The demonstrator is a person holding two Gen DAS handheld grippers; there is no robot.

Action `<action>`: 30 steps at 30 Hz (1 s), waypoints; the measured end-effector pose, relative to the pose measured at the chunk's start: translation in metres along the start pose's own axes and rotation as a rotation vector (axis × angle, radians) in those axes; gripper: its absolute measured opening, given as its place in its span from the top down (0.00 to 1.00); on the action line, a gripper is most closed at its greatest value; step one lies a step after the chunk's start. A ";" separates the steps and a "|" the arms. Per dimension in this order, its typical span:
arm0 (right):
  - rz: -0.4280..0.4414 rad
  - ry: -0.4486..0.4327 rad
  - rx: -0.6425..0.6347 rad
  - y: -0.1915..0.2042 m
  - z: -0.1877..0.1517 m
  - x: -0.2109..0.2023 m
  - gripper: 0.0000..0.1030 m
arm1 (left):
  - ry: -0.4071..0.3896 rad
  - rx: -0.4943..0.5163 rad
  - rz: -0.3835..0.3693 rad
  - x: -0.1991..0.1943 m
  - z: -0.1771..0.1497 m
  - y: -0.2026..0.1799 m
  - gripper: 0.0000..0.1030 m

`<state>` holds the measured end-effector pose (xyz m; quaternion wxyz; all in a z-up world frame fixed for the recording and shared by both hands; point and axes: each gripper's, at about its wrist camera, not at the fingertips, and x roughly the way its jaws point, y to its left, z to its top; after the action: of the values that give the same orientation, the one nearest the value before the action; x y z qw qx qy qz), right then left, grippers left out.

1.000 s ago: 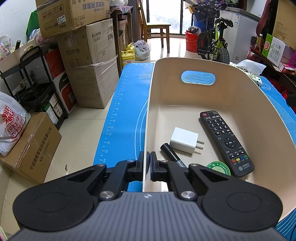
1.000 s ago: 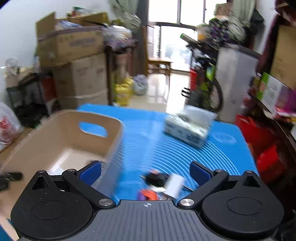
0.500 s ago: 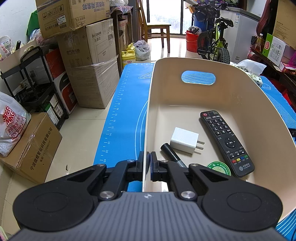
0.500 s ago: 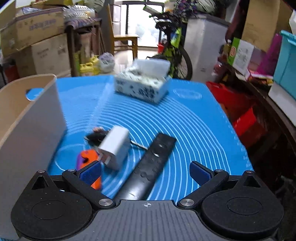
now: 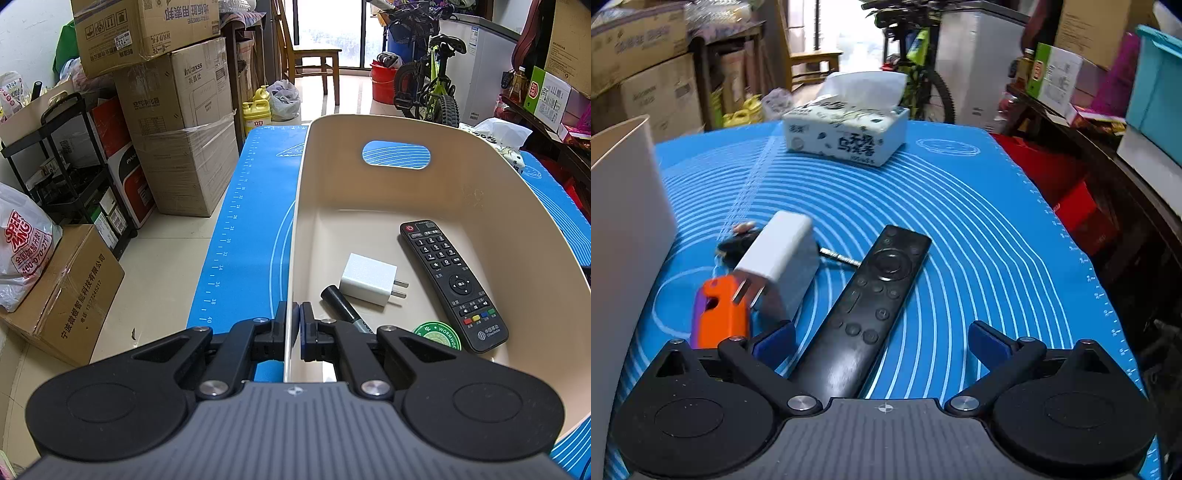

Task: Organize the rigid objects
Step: 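Move the right tool to the slim black remote and grasp it, then lift the slim black remote with the right tool and carry it over the bin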

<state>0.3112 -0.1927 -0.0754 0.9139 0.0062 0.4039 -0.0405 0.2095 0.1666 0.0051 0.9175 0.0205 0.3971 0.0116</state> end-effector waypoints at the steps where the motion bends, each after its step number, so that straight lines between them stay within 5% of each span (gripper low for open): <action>1: -0.004 -0.005 0.011 -0.001 0.001 0.002 0.05 | 0.000 0.000 0.000 0.000 0.000 0.000 0.94; 12: -0.022 -0.024 0.078 -0.009 0.005 0.020 0.09 | 0.000 0.000 0.001 0.000 0.000 0.000 0.94; 17: -0.006 -0.050 0.071 -0.007 0.003 0.017 0.19 | 0.000 0.000 0.000 0.000 0.000 0.000 0.94; 20: 0.005 -0.069 0.063 -0.005 0.003 0.013 0.48 | 0.000 0.000 0.000 0.000 0.000 0.000 0.94; 30: -0.004 -0.083 0.062 -0.005 0.000 0.004 0.57 | 0.001 -0.001 0.000 -0.001 0.001 0.001 0.94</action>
<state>0.3135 -0.1982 -0.0784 0.9292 0.0320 0.3640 -0.0548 0.2092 0.1675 0.0062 0.9174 0.0202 0.3974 0.0118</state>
